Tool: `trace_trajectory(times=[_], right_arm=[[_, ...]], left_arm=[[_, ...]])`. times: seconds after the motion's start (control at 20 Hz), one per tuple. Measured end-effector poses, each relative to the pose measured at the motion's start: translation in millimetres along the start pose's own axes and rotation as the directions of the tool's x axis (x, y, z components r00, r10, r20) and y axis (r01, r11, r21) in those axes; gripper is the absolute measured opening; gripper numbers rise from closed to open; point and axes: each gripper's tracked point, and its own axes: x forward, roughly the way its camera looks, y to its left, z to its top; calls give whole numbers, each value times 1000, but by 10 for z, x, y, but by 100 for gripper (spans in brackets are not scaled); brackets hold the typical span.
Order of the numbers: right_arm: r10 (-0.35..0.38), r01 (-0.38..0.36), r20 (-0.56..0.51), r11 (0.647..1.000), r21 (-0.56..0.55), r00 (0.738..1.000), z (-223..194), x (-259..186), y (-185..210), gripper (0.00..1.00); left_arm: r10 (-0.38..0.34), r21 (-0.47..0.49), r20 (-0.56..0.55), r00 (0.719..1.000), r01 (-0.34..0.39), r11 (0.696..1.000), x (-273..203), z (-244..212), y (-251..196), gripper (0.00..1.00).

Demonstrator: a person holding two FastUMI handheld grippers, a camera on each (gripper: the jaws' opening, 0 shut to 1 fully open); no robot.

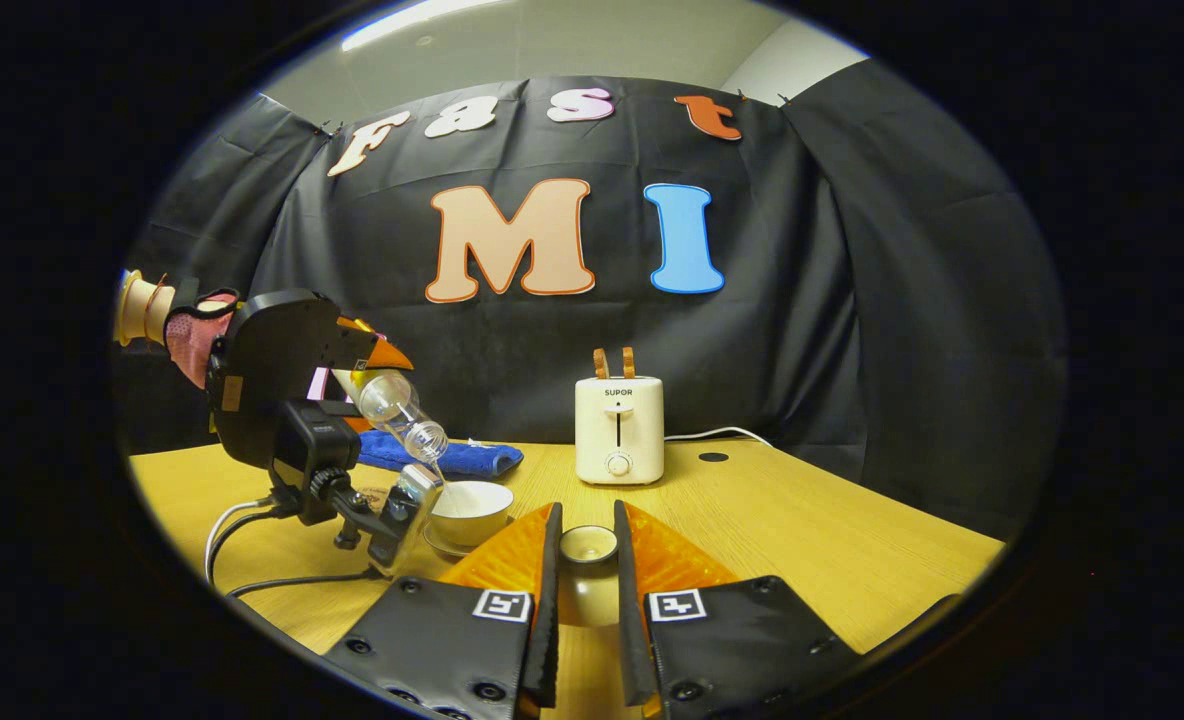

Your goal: Open the teacup lid with one hand, grasp the water bottle and pour water into the teacup with the other hand; after pouring, place the water bottle on the coaster and then close the teacup lid.

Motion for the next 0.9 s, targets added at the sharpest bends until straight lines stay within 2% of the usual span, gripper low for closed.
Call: trace_trajectory(times=[0.1, 0.2, 0.25, 0.3, 0.35, 0.4, 0.45, 0.55, 0.7, 0.9], right_arm=[[1, -1, 0, 1000, 0, 1000, 4, 4, 0, 29], [3, -3, -1, 1000, 0, 1000, 0, 1, 1, 28], [3, -3, 0, 1000, 0, 1000, 2, 0, -1, 29], [3, -3, 0, 1000, 0, 1000, 2, 1, 3, 29], [3, -3, 0, 1000, 0, 1000, 5, -1, 2, 29], [3, -3, 0, 1000, 0, 1000, 0, 3, 5, 30], [3, -3, 0, 1000, 0, 1000, 1, 2, 5, 28], [3, -3, -1, 1000, 0, 1000, 1, 2, 6, 27], [3, -3, 0, 1000, 0, 1000, -3, 5, 6, 29], [8, -8, 0, 1000, 0, 1000, -5, 10, 19, 30]], left_arm=[[-33, -109, 1, 999, 33, 994, -6, -29, -116, 65], [-67, -282, 25, 997, 71, 957, -46, -14, -270, 65], [-77, -374, 41, 996, 87, 923, -62, 22, -324, 66], [-85, -469, 58, 995, 103, 877, -88, 54, -378, 63], [-79, -561, 81, 994, 111, 820, -97, 94, -399, 64], [-66, -647, 98, 993, 114, 754, -102, 118, -392, 64], [-45, -733, 106, 993, 109, 671, -124, 123, -380, 61], [-25, -862, 132, 991, 127, 491, -143, 132, -376, 64], [19, -954, 115, 993, 105, 282, -153, -51, -267, 64], [78, -994, 100, 992, 102, -25, -193, -252, -170, 64]])
